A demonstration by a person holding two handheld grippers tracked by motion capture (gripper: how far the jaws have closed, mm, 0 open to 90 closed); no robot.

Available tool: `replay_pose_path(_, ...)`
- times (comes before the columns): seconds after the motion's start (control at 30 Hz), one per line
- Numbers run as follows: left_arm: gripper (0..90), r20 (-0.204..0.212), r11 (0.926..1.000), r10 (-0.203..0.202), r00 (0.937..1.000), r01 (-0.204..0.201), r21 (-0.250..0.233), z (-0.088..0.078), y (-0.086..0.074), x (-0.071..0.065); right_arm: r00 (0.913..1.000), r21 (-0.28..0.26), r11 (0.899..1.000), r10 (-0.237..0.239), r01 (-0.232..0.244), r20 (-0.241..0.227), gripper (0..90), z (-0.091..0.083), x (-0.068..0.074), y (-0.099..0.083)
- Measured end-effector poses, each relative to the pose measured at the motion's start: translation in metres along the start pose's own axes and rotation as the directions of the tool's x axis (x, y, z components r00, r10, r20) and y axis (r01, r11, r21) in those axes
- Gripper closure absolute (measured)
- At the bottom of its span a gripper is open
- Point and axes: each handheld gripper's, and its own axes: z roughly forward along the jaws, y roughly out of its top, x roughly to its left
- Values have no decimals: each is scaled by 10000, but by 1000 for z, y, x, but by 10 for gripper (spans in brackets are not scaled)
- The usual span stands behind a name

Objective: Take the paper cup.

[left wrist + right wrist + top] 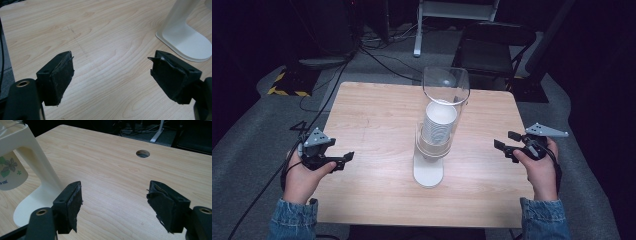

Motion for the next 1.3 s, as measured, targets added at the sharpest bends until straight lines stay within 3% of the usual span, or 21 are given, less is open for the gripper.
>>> replay_pose_path(0.2, 188, 75, 10000, -9, 10000, 9, -69, 0, 0, -1, 9998, -69, 9998, 177, -176, 28, 264, -2, -2, -2)
replay_pose_path(0.57, 188, 35, 9999, -107, 9999, 107, -5, -4, -5, 0, 10000, 146, 9999, 14, -14, -39, 274, 6, 3, 0)
replay_pose_path(1.0, 182, -77, 9994, -350, 9994, 350, -27, -16, -14, 1, 9969, 575, 9971, -453, 490, -638, 276, 26, 23, 10)
replay_pose_path(1.2, 181, -114, 9994, -346, 9993, 347, 26, -20, -17, 2, 9926, 723, 9941, -733, 805, -969, 272, 37, 36, 13)
replay_pose_path(1.3, 181, -112, 9994, -334, 9994, 334, 34, -20, -18, 2, 9861, 838, 9896, -1058, 1171, -1284, 267, 47, 47, 14)
